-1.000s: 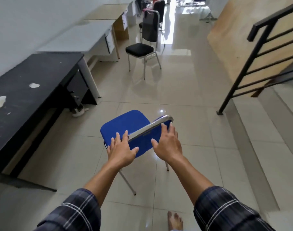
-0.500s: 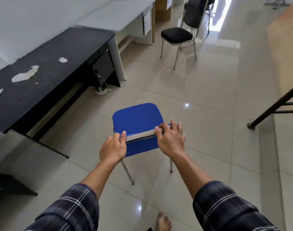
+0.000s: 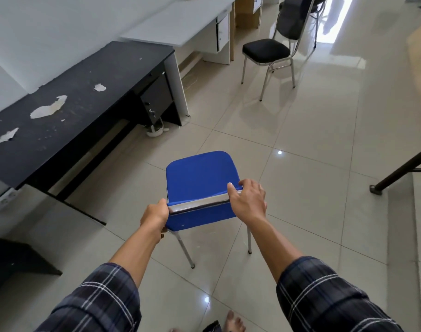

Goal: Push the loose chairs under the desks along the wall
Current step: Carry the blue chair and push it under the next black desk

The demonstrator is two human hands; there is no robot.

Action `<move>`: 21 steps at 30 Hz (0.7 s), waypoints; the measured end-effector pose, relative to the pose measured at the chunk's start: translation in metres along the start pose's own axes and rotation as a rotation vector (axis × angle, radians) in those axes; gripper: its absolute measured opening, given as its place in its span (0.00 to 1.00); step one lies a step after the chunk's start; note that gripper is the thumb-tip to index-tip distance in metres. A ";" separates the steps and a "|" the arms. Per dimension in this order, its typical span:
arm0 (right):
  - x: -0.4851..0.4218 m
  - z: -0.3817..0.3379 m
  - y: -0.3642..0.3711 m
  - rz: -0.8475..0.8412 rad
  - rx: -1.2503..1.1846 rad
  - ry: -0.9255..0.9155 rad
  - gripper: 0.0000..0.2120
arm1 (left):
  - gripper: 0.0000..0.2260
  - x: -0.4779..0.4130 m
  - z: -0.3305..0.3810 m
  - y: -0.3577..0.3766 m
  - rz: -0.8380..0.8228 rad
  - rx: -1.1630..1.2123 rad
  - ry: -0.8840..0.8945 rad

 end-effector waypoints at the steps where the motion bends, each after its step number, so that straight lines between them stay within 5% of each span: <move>1: -0.002 0.001 0.001 -0.006 0.010 0.014 0.22 | 0.15 0.001 -0.001 0.001 -0.001 0.048 -0.019; 11: -0.013 0.005 -0.009 0.026 -0.052 0.199 0.17 | 0.03 0.011 -0.009 0.006 0.004 0.571 -0.206; 16: -0.012 0.042 0.004 0.023 -0.885 0.582 0.12 | 0.07 0.004 -0.025 0.013 -0.104 0.953 -0.440; 21: -0.007 0.037 0.027 -0.138 -1.541 0.686 0.06 | 0.07 -0.009 -0.027 0.024 -0.147 1.104 -0.439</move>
Point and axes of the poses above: each hand's wrist, its own x-axis away from the middle knuckle, its own y-axis out of the palm, z = x × y, the point moved 9 cm from there along -x, towards the middle knuckle, and after that the axes turned 11 degrees about -z, right-handed, at the moved point
